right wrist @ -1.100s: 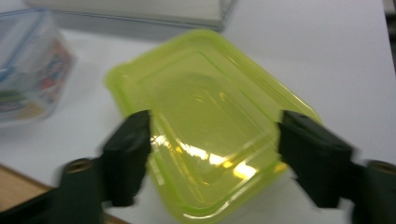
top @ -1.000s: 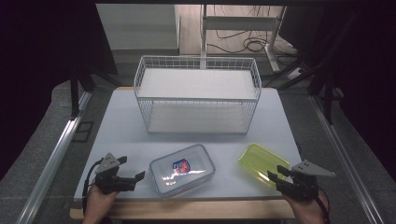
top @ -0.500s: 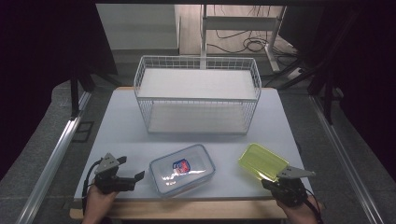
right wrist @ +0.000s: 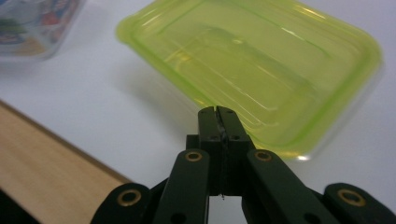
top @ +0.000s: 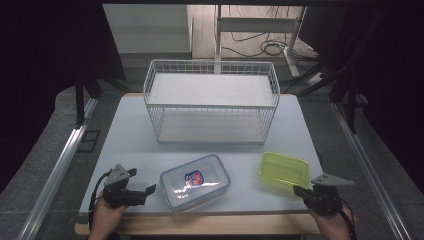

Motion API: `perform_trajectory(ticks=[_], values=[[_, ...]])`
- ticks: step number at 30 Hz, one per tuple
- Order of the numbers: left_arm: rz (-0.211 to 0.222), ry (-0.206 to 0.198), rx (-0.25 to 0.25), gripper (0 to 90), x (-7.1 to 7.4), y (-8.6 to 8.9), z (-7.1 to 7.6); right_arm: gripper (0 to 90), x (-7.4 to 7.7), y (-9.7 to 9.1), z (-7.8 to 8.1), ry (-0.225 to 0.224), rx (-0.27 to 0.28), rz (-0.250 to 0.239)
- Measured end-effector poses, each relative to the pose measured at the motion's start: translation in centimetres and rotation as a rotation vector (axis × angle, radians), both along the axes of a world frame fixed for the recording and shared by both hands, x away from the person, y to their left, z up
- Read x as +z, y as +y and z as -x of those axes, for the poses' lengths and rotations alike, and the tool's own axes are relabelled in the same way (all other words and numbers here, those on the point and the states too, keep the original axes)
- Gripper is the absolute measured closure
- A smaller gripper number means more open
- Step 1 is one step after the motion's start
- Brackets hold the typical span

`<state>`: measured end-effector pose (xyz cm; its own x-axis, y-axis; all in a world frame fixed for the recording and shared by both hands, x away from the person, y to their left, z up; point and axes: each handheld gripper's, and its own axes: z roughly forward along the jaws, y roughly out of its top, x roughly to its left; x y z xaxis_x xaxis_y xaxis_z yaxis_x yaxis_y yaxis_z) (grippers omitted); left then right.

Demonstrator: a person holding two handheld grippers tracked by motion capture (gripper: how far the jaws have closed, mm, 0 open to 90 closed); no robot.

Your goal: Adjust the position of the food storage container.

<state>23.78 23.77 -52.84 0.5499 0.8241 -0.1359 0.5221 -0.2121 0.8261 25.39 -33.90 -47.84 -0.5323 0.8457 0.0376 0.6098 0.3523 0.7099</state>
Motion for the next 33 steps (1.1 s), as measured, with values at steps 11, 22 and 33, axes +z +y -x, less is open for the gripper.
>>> perform_trajectory(ticks=[11,22,33], values=[[-0.001,0.006,0.013,4.5,0.0,-0.2,-0.1,89.3,1.2,4.1,-2.1,-0.013,0.056,-0.059],[0.022,0.017,0.035,4.1,0.0,-0.1,-0.1,89.1,0.6,12.0,-7.5,-0.012,0.186,0.044],[0.016,0.040,0.020,4.0,0.4,-0.4,0.4,89.3,-0.1,10.0,-7.7,0.020,0.153,0.085]])
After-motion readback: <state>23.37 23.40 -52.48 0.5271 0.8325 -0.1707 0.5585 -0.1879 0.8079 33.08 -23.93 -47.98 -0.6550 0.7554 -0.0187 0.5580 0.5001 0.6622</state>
